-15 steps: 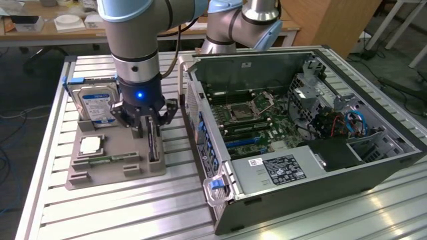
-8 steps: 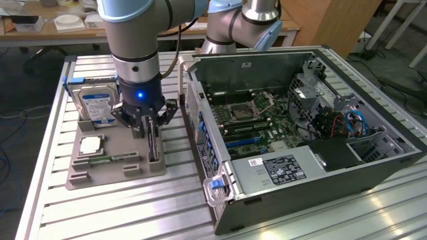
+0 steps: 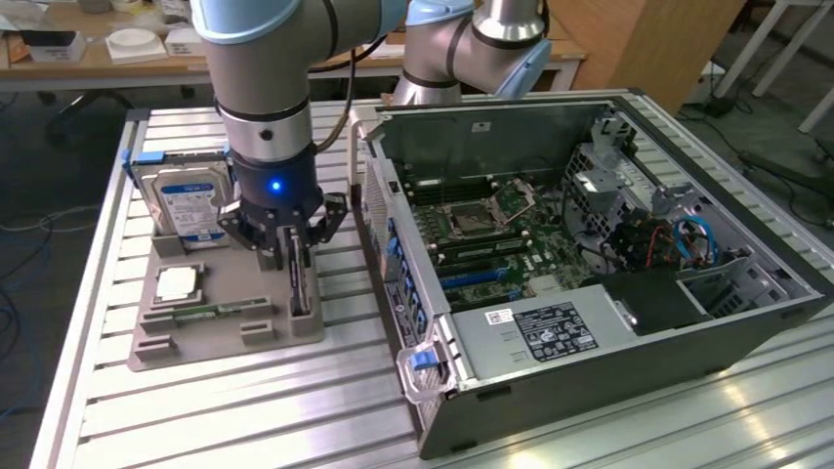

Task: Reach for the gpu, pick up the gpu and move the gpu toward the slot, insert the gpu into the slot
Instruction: 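Pick up the gpu and move the gpu toward the slot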

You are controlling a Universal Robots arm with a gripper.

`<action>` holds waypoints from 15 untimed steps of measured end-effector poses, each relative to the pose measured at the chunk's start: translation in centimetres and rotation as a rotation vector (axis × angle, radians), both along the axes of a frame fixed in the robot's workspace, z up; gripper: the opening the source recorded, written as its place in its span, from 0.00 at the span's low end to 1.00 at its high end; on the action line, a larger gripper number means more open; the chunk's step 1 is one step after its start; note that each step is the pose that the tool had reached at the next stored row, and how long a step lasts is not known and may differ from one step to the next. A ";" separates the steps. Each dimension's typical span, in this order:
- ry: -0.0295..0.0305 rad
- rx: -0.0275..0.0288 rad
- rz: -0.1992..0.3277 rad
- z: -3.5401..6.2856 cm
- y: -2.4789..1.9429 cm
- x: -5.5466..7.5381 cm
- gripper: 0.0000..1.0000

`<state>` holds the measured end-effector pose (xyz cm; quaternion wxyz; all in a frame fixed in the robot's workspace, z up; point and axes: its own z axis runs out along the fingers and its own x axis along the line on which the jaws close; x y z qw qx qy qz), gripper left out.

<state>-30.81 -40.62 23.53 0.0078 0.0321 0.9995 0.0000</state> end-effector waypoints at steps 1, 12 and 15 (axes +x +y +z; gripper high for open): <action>0.0000 0.0001 0.000 0.00 0.00 0.0 0.38; 0.0000 0.0000 0.002 -0.03 0.00 0.1 0.38; 0.0000 0.0000 0.002 -0.03 0.00 0.1 0.38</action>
